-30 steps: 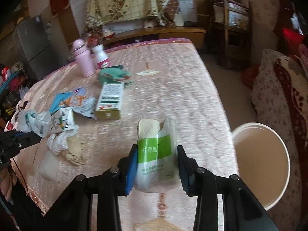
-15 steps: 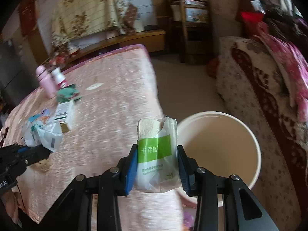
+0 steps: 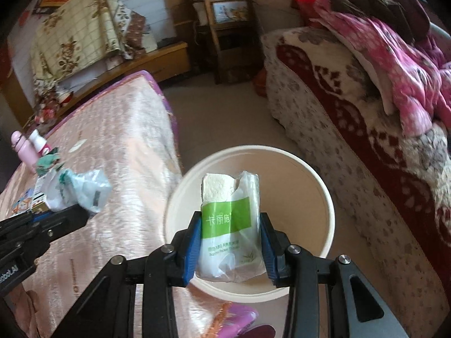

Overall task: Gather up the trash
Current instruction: 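Carry the paper bag and tissue over the white bucket with both tools, then open both tools to drop the bag and tissue into the bucket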

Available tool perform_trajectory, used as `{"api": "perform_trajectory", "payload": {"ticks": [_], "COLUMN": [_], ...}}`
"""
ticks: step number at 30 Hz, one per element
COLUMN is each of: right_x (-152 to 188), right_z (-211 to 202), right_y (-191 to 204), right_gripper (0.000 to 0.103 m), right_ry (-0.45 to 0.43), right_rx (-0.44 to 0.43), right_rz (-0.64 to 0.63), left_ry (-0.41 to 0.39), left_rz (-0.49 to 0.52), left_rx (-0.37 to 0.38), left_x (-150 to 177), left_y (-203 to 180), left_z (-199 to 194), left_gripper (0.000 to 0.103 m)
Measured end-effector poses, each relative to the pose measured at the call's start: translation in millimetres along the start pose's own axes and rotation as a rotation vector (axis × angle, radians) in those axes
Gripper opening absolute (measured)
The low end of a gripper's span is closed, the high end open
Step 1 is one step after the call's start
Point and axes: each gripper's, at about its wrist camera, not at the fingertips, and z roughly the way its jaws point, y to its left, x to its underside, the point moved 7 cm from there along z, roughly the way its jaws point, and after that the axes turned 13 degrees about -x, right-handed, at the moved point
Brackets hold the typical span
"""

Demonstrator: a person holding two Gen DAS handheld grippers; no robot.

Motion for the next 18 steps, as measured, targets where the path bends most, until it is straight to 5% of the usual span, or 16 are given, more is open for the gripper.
{"api": "perform_trajectory", "payload": {"ticks": [10,12,14,18], "right_x": [0.5,0.1,-1.9,-4.8], "right_z": [19.0,20.2,20.1,16.0], "right_y": [-26.8,-29.7,-33.8,-34.4], "right_gripper": [0.05,0.056,0.067,0.073], "right_ry": [0.012,0.013,0.009,-0.01], "right_rx": [0.018,0.017,0.03,0.015], "right_rz": [0.058,0.073,0.083,0.087], "left_ry": [0.035,0.041,0.037,0.022], "left_rz": [-0.019,-0.029,-0.043,-0.062], "left_rx": [0.009,0.011,0.005,-0.008], "left_x": [1.1,0.8,1.3,1.7], "left_y": [-15.2,-15.6,-13.9,-8.7], "left_z": [27.1,31.7,32.7,30.0], "left_gripper": [0.014,0.025,0.054,0.063]}}
